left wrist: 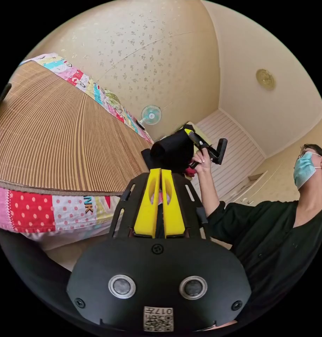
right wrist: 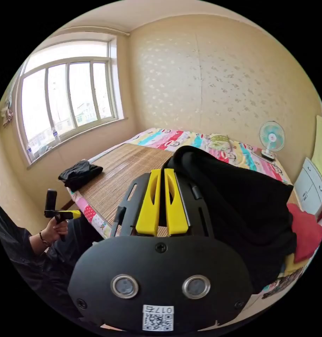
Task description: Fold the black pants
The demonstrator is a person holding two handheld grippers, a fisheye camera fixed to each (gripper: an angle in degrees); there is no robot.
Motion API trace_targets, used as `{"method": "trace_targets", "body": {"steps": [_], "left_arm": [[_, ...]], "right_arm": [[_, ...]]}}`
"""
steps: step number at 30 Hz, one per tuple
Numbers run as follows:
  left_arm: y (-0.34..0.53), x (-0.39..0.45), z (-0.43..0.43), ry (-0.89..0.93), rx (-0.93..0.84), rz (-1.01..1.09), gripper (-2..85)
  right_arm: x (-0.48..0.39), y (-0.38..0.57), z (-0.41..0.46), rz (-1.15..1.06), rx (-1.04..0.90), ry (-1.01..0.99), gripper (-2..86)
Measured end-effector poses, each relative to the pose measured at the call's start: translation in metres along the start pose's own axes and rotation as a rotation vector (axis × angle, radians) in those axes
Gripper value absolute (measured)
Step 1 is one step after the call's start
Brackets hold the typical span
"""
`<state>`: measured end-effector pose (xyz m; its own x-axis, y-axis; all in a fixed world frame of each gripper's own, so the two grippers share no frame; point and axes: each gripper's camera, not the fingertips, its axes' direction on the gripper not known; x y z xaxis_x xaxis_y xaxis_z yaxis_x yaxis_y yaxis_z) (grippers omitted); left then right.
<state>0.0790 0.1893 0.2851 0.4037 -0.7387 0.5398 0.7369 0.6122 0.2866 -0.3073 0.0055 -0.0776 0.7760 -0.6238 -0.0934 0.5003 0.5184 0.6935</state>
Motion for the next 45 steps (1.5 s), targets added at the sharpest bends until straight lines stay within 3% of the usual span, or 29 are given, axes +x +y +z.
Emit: {"method": "trace_targets", "body": {"steps": [3, 4, 11, 19, 23, 27, 29, 33, 37, 39, 43, 45], "left_arm": [[0.012, -0.004, -0.002, -0.04, -0.027, -0.011, -0.7], [0.013, -0.005, -0.003, -0.05, -0.033, -0.011, -0.6], [0.032, -0.01, 0.008, -0.192, -0.095, 0.038, 4.4], [0.043, -0.009, 0.086, -0.079, -0.142, 0.039, 0.0], [0.056, 0.0, 0.131, -0.035, -0.242, 0.013, -0.9], [0.076, 0.017, 0.169, -0.072, -0.339, 0.091, -0.8], [0.082, 0.03, 0.182, -0.1, -0.355, 0.147, -0.6], [0.085, 0.072, 0.212, -0.098, -0.34, 0.317, 1.4], [0.079, 0.097, 0.24, -0.251, -0.337, 0.358, 10.8], [0.085, 0.111, 0.246, -0.309, -0.25, 0.405, 16.8], [0.102, 0.126, 0.261, -0.361, -0.202, 0.457, 17.1], [0.116, 0.134, 0.264, -0.36, -0.134, 0.477, 11.2]], "right_arm": [[-0.057, 0.036, 0.092, -0.033, -0.249, -0.004, 1.7], [-0.069, 0.056, 0.104, -0.016, -0.255, -0.007, 1.6], [0.021, 0.116, 0.044, 0.387, -0.092, 0.112, 6.8], [0.168, 0.151, -0.06, 0.756, 0.151, 0.548, 10.8], [0.205, 0.163, -0.069, 0.874, 0.141, 0.496, 12.0], [0.218, 0.157, -0.044, 0.847, 0.117, 0.314, 9.5], [0.188, 0.132, -0.058, 0.701, 0.219, 0.232, 7.5], [0.082, 0.042, -0.051, 0.337, 0.152, 0.156, 4.8], [-0.03, 0.001, -0.037, 0.135, 0.12, 0.066, 3.7], [-0.069, -0.003, -0.038, 0.071, 0.13, -0.005, 3.5], [-0.117, -0.006, -0.058, -0.002, 0.192, -0.229, 3.7], [-0.122, -0.008, -0.068, -0.027, 0.203, -0.314, 4.2]]}}
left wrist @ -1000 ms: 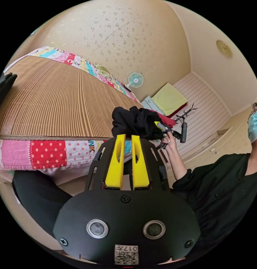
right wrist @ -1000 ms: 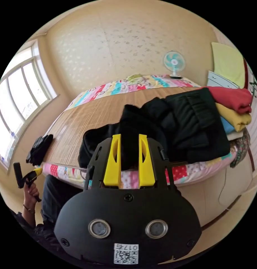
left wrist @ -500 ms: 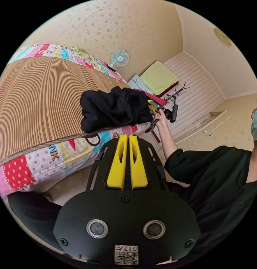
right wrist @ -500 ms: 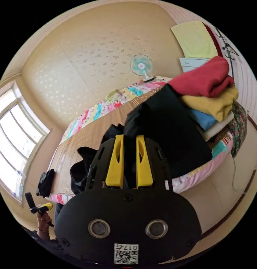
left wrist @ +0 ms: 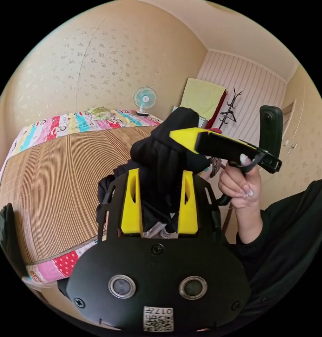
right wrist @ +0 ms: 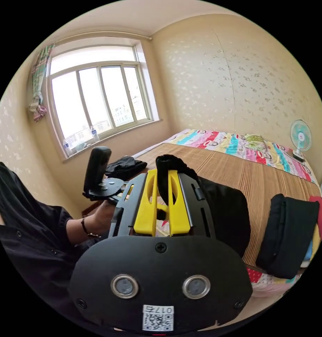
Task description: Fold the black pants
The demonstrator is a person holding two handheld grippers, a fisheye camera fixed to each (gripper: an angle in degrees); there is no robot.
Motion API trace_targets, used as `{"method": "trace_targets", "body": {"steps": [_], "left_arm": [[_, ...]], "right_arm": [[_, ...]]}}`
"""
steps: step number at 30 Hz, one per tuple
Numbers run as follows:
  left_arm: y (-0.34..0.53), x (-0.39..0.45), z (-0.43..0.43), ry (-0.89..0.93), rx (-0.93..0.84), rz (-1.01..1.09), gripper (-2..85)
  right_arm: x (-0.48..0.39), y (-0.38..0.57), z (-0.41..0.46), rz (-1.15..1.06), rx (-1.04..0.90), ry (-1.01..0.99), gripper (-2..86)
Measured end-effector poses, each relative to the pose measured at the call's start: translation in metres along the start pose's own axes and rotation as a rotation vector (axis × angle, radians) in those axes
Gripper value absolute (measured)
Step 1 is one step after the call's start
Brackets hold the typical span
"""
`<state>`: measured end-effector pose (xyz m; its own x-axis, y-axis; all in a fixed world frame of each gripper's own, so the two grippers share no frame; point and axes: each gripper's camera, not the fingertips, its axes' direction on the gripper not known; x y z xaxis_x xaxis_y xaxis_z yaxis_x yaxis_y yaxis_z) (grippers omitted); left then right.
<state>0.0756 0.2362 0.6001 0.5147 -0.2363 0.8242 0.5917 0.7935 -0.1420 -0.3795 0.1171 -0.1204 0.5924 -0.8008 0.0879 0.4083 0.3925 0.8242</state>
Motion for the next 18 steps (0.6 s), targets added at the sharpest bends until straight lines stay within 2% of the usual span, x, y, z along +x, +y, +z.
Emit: {"method": "trace_targets", "body": {"steps": [3, 6, 9, 12, 15, 18], "left_arm": [[0.006, 0.018, -0.006, 0.0, 0.075, 0.042, 5.0], [0.004, 0.028, -0.011, 0.079, 0.148, 0.043, 3.9], [-0.011, 0.049, -0.012, 0.07, 0.169, 0.089, 3.4], [-0.027, 0.069, -0.018, 0.09, 0.201, 0.124, 2.9], [-0.047, 0.08, -0.033, 0.122, 0.255, 0.111, 2.6], [-0.065, 0.089, -0.063, 0.137, 0.352, 0.08, 2.7]], "right_arm": [[0.0, 0.003, -0.025, -0.038, 0.074, -0.003, 5.5], [0.016, 0.021, -0.063, -0.011, 0.17, -0.096, 6.6], [0.03, 0.06, -0.087, 0.001, 0.254, -0.198, 5.8], [0.037, 0.107, -0.108, 0.108, 0.304, -0.179, 5.7], [0.035, 0.146, -0.121, 0.195, 0.264, -0.081, 7.8], [0.035, 0.171, -0.111, 0.305, 0.092, -0.017, 11.0]]}}
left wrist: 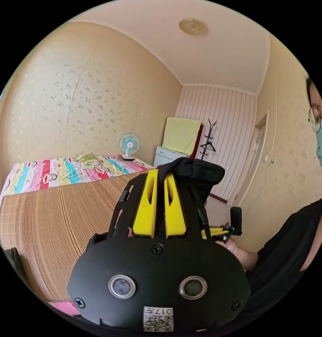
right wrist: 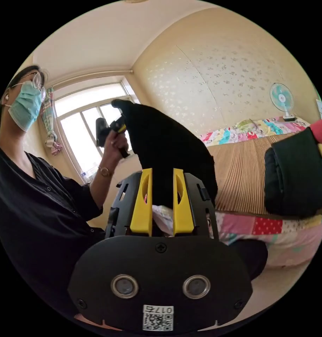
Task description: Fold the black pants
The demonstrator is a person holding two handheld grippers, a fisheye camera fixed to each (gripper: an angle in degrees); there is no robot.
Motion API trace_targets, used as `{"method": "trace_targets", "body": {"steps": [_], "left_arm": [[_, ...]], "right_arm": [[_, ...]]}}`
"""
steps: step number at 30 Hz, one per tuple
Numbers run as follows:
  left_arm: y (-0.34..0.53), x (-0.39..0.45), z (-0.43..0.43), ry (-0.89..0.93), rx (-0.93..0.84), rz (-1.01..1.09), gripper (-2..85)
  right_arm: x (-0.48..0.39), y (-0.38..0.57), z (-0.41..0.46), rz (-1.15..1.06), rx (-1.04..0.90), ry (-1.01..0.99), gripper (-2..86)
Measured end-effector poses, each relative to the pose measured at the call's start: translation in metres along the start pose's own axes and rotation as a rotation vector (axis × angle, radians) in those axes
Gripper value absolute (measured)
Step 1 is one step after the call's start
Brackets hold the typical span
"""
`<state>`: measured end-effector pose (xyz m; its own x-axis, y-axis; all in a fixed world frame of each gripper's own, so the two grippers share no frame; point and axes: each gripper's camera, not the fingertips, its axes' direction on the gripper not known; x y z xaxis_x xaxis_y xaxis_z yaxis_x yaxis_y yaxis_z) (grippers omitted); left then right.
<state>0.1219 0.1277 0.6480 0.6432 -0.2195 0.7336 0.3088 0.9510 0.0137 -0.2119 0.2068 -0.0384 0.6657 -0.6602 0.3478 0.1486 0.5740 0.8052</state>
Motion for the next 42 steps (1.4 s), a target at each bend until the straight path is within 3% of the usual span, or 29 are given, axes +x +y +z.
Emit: {"method": "trace_targets", "body": {"steps": [2, 6, 12, 17, 20, 22, 25, 28, 32, 34, 39, 42], "left_arm": [[-0.016, 0.01, -0.014, 0.017, 0.064, 0.008, 2.8], [-0.051, 0.048, -0.039, -0.014, 0.116, 0.111, 3.0], [-0.084, 0.105, -0.062, -0.127, 0.116, 0.192, 3.4], [-0.087, 0.113, -0.074, -0.037, 0.085, 0.139, 3.4], [-0.08, 0.126, -0.089, -0.076, 0.123, 0.154, 3.4], [-0.078, 0.132, -0.099, -0.109, 0.154, 0.149, 3.4], [-0.082, 0.131, -0.117, -0.1, 0.191, 0.121, 3.3], [-0.088, 0.132, -0.144, -0.148, 0.239, 0.134, 3.3], [-0.085, 0.139, -0.189, -0.141, 0.225, 0.166, 3.6], [-0.075, 0.153, -0.206, -0.16, 0.216, 0.22, 3.7], [-0.072, 0.14, -0.198, -0.287, 0.223, 0.217, 3.8], [-0.137, 0.072, -0.146, -0.301, 0.118, 0.127, 3.8]], "right_arm": [[-0.006, 0.01, 0.006, 0.034, -0.047, 0.069, 12.8], [-0.066, 0.008, 0.018, -0.139, 0.021, 0.186, 15.0], [-0.164, -0.011, 0.031, -0.417, 0.159, 0.205, 16.5], [-0.223, -0.003, 0.04, -0.647, 0.148, 0.289, 16.7], [-0.25, 0.004, 0.051, -0.759, 0.092, 0.384, 14.2], [-0.273, 0.009, 0.048, -0.867, 0.132, 0.507, 7.7], [-0.288, -0.01, 0.021, -0.845, 0.292, 0.708, 4.4], [-0.288, -0.044, -0.04, -0.72, 0.494, 0.734, 3.5], [-0.285, -0.075, -0.128, -0.56, 0.733, 0.612, 3.2], [-0.285, -0.074, -0.172, -0.528, 0.863, 0.444, 3.2], [-0.25, -0.092, -0.193, -0.388, 0.898, 0.258, 3.2], [-0.221, -0.155, -0.161, -0.35, 0.834, 0.335, 3.4]]}}
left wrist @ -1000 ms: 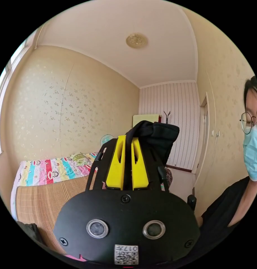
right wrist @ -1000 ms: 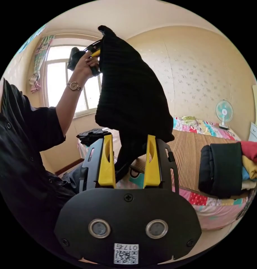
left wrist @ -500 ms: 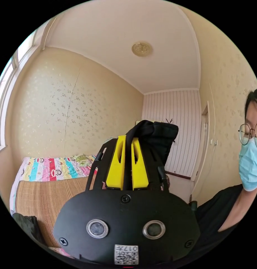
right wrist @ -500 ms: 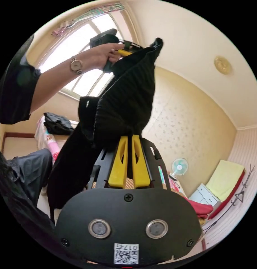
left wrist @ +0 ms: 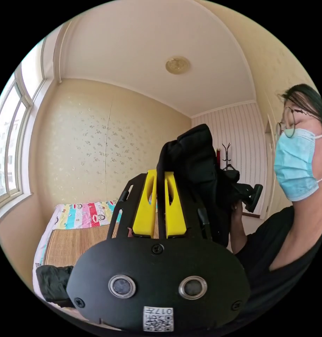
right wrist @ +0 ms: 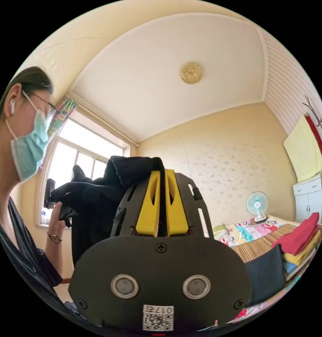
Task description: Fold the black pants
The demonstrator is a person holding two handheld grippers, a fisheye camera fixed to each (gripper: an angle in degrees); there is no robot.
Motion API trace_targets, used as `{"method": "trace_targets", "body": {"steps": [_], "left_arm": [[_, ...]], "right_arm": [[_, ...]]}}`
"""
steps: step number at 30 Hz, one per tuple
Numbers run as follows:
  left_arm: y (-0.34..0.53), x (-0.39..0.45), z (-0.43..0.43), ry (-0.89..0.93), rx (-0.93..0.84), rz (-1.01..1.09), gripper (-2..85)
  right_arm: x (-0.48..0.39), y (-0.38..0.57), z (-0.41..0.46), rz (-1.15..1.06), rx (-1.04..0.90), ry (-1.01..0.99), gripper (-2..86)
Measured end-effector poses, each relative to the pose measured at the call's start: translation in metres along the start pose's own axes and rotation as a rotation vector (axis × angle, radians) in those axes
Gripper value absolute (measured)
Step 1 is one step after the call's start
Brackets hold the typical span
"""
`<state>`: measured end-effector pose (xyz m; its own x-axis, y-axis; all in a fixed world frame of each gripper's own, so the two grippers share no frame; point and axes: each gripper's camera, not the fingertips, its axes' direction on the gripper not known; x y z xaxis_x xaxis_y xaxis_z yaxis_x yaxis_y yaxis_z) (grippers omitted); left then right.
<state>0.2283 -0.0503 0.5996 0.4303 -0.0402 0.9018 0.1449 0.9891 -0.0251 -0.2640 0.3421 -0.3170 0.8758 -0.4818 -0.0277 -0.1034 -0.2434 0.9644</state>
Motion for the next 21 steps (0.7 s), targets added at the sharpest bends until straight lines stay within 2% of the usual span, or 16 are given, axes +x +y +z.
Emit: {"method": "trace_targets", "body": {"steps": [2, 4, 5, 7, 8, 9, 11, 13, 15, 16, 18, 21], "left_arm": [[-0.056, -0.046, 0.077, -0.046, -0.103, -0.034, 3.9], [-0.118, -0.103, 0.164, -0.141, -0.185, -0.059, 4.2], [-0.148, -0.146, 0.212, -0.188, -0.227, -0.124, 4.9], [-0.17, -0.195, 0.262, -0.303, -0.362, -0.154, 5.8], [-0.171, -0.215, 0.281, -0.414, -0.459, -0.141, 6.7], [-0.16, -0.227, 0.29, -0.48, -0.479, -0.117, 7.8], [-0.125, -0.237, 0.297, -0.437, -0.48, -0.072, 9.3], [-0.067, -0.245, 0.305, -0.296, -0.518, -0.041, 8.7], [0.03, -0.255, 0.315, -0.12, -0.643, -0.06, 7.3], [0.056, -0.257, 0.318, -0.09, -0.687, -0.073, 7.1], [0.159, -0.263, 0.32, -0.029, -0.845, -0.162, 7.1], [0.258, -0.259, 0.303, -0.018, -0.884, -0.362, 8.8]], "right_arm": [[0.017, -0.018, 0.086, -0.022, -0.077, 0.107, 3.5], [0.057, -0.055, 0.243, -0.033, -0.25, 0.19, 4.0], [0.073, -0.064, 0.284, -0.009, -0.314, 0.209, 4.1], [0.138, -0.071, 0.409, 0.12, -0.587, 0.292, 5.5], [0.148, -0.065, 0.426, 0.114, -0.659, 0.315, 5.7], [0.161, -0.048, 0.443, 0.094, -0.747, 0.405, 6.2], [0.168, -0.013, 0.445, 0.02, -0.768, 0.483, 6.8], [0.17, 0.061, 0.433, -0.099, -0.826, 0.329, 7.2], [0.176, 0.136, 0.408, -0.128, -0.887, 0.223, 7.3], [0.18, 0.191, 0.385, -0.131, -0.936, 0.149, 7.2], [0.186, 0.274, 0.35, -0.111, -1.037, 0.082, 7.1], [0.192, 0.399, 0.29, 0.035, -1.191, 0.037, 6.9]]}}
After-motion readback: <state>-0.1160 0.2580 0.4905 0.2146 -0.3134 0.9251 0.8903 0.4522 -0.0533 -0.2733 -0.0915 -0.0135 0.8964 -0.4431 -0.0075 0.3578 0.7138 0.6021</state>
